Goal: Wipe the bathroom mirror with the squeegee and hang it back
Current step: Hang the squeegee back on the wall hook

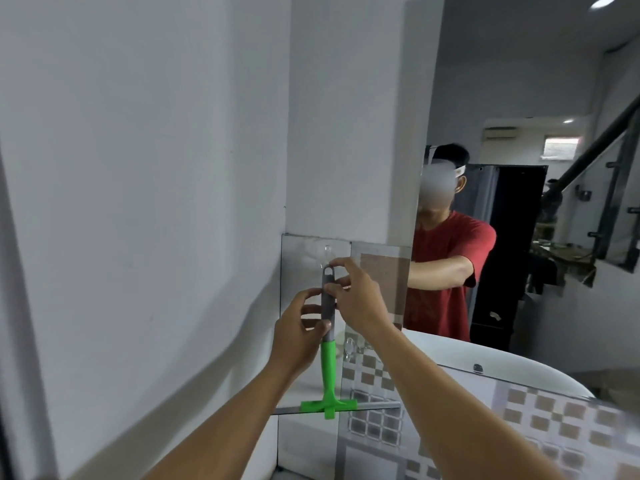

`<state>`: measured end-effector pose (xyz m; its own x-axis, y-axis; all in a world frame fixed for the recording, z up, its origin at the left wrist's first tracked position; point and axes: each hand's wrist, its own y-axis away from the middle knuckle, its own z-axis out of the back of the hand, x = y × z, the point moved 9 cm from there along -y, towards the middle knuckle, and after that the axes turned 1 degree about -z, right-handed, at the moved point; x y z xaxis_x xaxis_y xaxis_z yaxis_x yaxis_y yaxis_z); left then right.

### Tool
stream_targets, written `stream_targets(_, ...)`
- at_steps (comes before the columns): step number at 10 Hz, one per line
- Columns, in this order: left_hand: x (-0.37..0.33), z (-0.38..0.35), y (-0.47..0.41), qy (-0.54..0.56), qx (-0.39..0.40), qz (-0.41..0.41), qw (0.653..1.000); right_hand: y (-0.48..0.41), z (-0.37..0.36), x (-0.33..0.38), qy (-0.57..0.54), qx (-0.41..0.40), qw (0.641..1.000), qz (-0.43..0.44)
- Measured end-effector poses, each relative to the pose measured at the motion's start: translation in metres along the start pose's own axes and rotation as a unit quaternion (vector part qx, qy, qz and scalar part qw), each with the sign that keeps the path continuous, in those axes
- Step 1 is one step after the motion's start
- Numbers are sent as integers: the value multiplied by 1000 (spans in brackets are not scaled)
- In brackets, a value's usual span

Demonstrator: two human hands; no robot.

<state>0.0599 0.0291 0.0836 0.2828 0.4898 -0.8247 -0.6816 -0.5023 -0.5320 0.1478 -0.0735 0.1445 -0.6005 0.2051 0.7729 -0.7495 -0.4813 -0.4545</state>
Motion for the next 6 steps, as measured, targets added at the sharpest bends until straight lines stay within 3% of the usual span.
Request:
stream_targets(4, 30, -10, -14, 13, -24, -22, 999, -11, -14, -20, 4, -37, 999, -2)
stream_targets(6, 28, -4, -12, 10, -37, -4, 999, 2, -1, -12, 60, -39, 997, 1)
